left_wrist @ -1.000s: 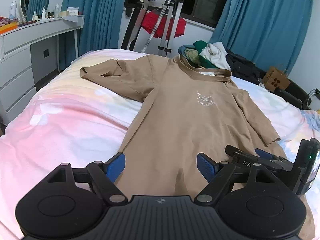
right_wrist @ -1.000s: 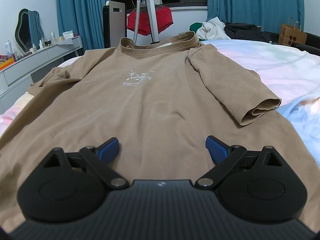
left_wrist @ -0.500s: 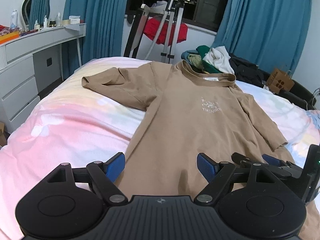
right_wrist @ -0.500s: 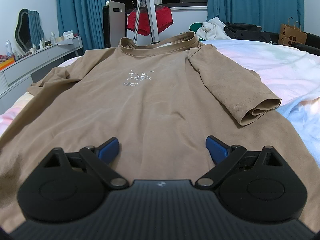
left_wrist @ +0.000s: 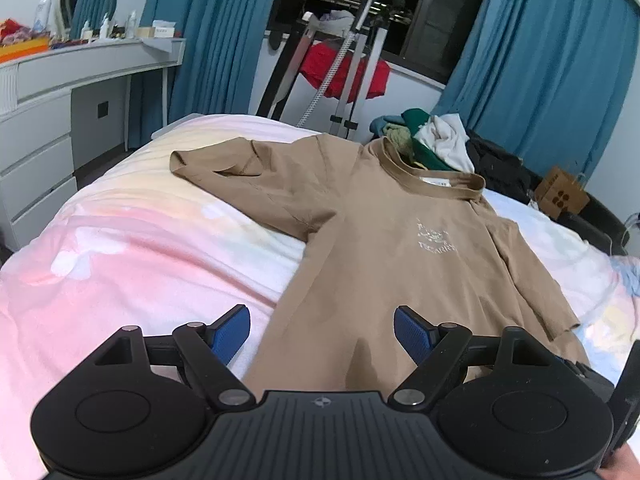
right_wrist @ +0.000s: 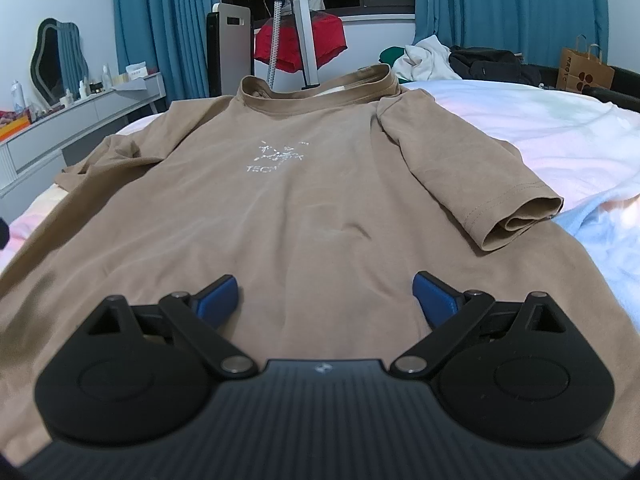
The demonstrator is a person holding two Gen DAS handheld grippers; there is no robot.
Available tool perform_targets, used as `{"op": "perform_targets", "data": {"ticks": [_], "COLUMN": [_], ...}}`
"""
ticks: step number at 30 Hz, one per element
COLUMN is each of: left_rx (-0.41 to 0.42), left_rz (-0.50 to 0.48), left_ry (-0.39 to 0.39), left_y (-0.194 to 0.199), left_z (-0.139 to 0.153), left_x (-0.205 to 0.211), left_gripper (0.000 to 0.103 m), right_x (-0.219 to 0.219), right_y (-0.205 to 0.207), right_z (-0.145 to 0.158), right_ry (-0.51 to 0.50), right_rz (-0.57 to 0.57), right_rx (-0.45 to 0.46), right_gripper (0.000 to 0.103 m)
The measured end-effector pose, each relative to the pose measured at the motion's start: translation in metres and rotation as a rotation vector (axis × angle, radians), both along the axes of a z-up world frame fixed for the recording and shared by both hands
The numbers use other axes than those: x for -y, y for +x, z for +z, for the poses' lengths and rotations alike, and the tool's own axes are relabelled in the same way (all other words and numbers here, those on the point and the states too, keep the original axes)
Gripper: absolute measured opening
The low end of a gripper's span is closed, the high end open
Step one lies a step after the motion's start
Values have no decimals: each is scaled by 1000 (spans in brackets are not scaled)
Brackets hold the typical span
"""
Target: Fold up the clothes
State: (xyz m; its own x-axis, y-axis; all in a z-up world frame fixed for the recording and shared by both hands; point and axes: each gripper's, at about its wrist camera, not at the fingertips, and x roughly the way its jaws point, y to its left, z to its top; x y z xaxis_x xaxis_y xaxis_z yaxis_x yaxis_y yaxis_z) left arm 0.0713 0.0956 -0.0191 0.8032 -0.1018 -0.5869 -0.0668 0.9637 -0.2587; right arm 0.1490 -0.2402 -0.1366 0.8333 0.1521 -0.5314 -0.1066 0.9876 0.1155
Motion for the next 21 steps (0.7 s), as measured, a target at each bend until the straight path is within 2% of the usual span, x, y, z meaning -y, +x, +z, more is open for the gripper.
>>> {"op": "perform_targets", "data": {"ticks": [1, 4, 6, 8, 10, 11, 14, 16, 18, 20, 21], "left_rx": [-4, -16, -24, -30, -31, -32, -36, -40, -42, -43, -43], "left_rz": [3, 15, 18, 14, 8, 4, -8, -13, -14, -14, -14], "left_ry": [-10, -22, -29, -29, -23, -21, -19, -16, -12, -7, -5], "left_y": [1, 5, 6, 7, 6, 6, 5, 6, 6, 6, 6], "left_z": [-1, -4, -6, -7, -8, -8, -9, -11, -12, -12, -13], "left_x": [-2, -6, -6, -4, 0, 1, 5, 6, 8, 9, 9], "left_gripper": [81, 81, 81, 81, 81, 81, 81, 81, 81, 81, 81], "right_x": [-1, -5, 1, 10, 26, 34, 53, 71, 91, 114, 122], "right_y": [2, 5, 4, 5, -1, -6, -19, -15, 3, 25, 34], "right_z": [0, 4, 10, 19, 35, 48, 83, 93, 89, 73, 64], "right_ry": [-6, -19, 1, 62, 190, 232, 188, 157, 170, 240, 272], "right_rz": [-1, 20, 39, 62, 10, -15, -75, -149, -210, -228, -231], "right_rx": [-9, -37, -69, -92, -31, 36, 239, 280, 196, 62, 13], "right_gripper": [103, 103, 103, 103, 103, 103, 103, 103, 100, 83, 69]}}
